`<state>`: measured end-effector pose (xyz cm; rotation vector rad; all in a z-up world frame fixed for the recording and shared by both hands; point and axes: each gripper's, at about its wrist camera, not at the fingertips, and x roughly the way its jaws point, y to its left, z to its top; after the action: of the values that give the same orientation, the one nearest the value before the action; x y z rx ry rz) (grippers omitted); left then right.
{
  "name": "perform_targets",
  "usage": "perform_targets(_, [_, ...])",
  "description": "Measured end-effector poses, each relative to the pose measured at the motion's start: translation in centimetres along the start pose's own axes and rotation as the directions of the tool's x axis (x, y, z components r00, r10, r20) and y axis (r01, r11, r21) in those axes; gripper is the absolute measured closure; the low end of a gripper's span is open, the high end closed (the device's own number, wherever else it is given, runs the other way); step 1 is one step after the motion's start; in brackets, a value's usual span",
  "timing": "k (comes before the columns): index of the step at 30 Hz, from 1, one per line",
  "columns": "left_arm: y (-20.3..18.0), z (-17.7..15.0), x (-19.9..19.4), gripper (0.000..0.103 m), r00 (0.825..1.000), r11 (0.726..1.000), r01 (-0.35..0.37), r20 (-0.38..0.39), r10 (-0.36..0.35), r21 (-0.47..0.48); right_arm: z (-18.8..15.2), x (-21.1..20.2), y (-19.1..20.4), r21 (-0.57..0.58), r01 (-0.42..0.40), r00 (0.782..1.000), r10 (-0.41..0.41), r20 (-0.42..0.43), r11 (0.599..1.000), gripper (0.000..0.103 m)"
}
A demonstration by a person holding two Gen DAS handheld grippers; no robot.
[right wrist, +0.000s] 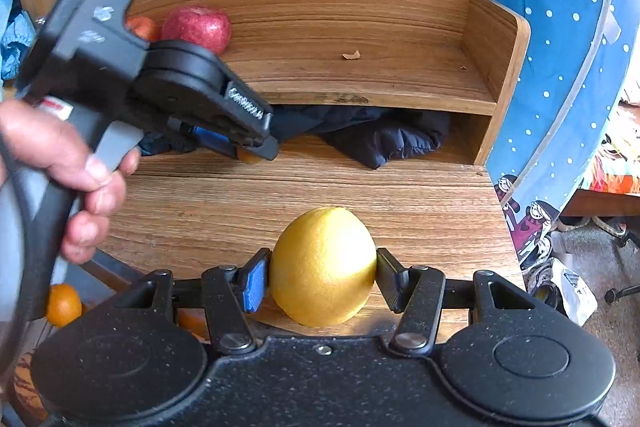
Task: Organize fruits
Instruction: 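Grasp the yellow lemon with right tool while left tool grasps the small brown fruit, then set the lemon on the tray with right tool while left tool releases the brown fruit there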
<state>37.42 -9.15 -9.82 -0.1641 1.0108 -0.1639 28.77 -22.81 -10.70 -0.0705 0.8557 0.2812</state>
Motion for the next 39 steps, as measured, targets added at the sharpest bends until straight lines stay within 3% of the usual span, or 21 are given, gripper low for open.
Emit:
perform_targets(8, [1.6, -2.5, -5.8, 0.075, 1.000, 1.000, 0.019, 0.014, -0.019, 0.002, -0.2, -2.1, 0.9, -0.026, -0.042, 0.998, 0.043, 0.039, 0.999, 0.046])
perform_targets(17, [3.5, -6.3, -10.4, 0.075, 1.000, 1.000, 0.022, -0.020, -0.022, -0.009, -2.3, -3.9, 2.4, -0.054, -0.105, 0.994, 0.106, 0.007, 0.993, 0.046])
perform_targets(24, [3.8, -8.8, -10.2, 0.075, 0.996, 0.999, -0.004, -0.087, 0.001, -0.041, -3.4, -4.3, 3.3, -0.080, -0.124, 0.992, 0.123, -0.015, 0.989, 0.046])
perform_targets(39, [3.4, -9.5, -9.0, 0.075, 0.988, 0.999, -0.044, -0.150, 0.040, -0.017, -3.6, -3.5, 3.5, -0.118, -0.138, 0.990, 0.133, -0.044, 0.983, 0.046])
